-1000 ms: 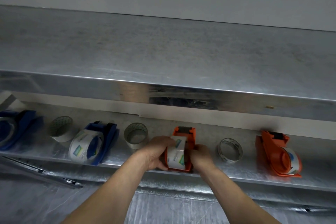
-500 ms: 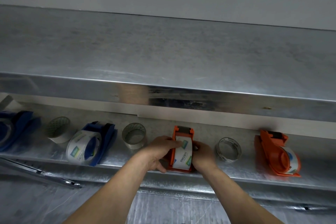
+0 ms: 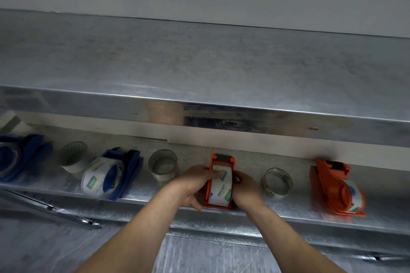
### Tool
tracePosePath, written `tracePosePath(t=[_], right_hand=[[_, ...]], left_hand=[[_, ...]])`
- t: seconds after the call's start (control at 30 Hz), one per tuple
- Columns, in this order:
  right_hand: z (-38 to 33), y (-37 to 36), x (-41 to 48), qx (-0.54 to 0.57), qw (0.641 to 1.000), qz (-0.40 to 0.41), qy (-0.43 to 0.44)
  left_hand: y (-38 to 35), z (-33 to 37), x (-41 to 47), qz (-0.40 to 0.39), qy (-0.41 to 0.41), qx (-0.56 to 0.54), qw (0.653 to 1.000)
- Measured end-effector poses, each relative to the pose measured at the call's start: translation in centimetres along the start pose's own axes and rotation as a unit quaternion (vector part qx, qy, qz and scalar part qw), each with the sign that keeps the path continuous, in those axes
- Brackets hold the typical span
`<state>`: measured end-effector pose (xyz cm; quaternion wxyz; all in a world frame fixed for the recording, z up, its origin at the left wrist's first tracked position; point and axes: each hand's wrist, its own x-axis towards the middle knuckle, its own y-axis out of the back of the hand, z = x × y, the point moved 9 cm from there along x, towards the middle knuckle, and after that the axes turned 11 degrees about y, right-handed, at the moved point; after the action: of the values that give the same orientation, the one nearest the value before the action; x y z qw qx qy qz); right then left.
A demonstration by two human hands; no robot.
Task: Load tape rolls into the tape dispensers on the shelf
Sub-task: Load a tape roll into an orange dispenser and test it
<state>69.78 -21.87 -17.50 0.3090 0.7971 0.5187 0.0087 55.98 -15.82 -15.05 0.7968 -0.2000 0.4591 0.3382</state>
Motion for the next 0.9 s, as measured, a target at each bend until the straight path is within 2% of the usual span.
tracePosePath(t=[0.4,0.9], right_hand=[[0.2,1.6,-0.8,0.075,0.996,0.042,-0.033],[-2.3,3.1,-4.7,0.16,0.979,0.125,0.0]], left_hand=[[-0.2,0.8,-2.1,0.041,-0.017,-0.037,0.998],[-0.3,-0.1,-5.6,0.048,-0.08,-0.096,0.991]])
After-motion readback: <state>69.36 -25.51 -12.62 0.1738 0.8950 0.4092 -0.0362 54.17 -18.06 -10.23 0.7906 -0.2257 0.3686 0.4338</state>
